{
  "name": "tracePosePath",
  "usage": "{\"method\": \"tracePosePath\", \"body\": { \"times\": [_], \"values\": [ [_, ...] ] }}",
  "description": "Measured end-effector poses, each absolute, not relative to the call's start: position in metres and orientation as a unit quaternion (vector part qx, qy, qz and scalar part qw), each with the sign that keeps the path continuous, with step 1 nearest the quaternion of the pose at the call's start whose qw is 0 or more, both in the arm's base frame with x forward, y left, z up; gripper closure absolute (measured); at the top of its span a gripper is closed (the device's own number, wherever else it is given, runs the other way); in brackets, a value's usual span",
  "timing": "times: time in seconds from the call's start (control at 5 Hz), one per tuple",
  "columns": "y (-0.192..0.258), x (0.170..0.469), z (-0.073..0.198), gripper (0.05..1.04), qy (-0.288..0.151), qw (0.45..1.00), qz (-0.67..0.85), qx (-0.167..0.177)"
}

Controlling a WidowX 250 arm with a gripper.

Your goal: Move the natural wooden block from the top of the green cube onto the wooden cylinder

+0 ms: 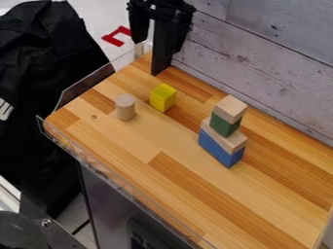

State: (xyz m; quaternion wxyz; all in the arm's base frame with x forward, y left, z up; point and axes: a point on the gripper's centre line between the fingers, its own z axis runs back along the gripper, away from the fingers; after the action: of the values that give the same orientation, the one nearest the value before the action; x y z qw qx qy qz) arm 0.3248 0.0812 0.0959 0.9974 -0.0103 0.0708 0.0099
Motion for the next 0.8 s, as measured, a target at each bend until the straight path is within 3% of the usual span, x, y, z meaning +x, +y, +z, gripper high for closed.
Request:
{"method": "tracePosePath", "body": {
  "times": [0.4,0.8],
  "values": [
    [0.066,0.314,0.076,0.084,0.102,0.994,-0.002,-0.027],
    [0.031,0.313,0.086,0.084,0.092,0.995,-0.044,-0.023]
  ]
}}
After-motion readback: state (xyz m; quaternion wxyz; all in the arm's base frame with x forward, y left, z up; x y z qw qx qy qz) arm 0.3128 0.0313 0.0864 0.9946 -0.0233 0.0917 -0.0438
